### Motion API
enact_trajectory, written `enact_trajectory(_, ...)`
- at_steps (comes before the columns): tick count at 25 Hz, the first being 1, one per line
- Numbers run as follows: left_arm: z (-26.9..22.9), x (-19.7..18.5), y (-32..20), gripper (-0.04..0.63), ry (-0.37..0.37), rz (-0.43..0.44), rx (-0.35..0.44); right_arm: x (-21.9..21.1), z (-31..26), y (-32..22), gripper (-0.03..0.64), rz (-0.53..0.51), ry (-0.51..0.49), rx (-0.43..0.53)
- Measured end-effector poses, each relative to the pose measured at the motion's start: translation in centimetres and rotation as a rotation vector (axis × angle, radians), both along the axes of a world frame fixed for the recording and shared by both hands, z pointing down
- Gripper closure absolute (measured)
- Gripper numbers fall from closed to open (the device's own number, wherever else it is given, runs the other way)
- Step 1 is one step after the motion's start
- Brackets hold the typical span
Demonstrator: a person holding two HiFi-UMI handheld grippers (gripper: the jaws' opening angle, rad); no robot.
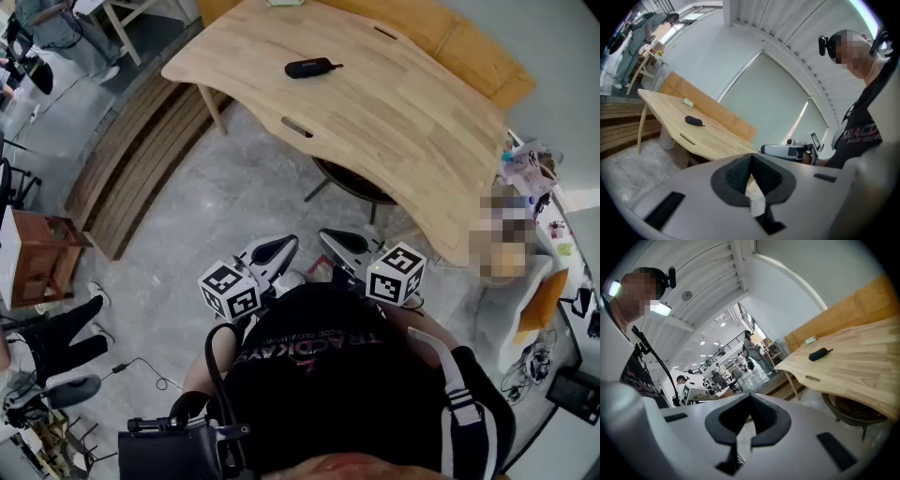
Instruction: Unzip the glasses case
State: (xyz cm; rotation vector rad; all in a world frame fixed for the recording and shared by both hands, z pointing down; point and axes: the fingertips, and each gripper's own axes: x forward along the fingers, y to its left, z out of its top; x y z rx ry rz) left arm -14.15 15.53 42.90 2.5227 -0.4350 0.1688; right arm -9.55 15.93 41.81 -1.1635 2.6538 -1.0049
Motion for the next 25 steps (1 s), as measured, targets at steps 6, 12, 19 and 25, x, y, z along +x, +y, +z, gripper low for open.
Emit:
enact_trajectory(6,0.1,0.1,0.0,0.584,-0.001,-0.001,-0.004,0.0,0.1,0.0,0.601,-0.002,0.003,-0.001)
enact_trajectory(12,0.3,-0.3,0.0,0.584,-0.001,-0.006,-0.002,-0.5,-0.1,0.0,0.6,-0.024,-0.026,0.01)
enact_trajectory(19,0.2,-0.6,-0.2,0.584,0.004,-0.013,0.002,-0.7,0.1,-0.4,0.6,-0.025,-0.023,0.004)
enact_trajectory(25,0.1,-0.9,-0.1,0.584,0.009,-0.016,0.009,-0.7,0.1,-0.6,0.601,-0.013,-0.009,0.002)
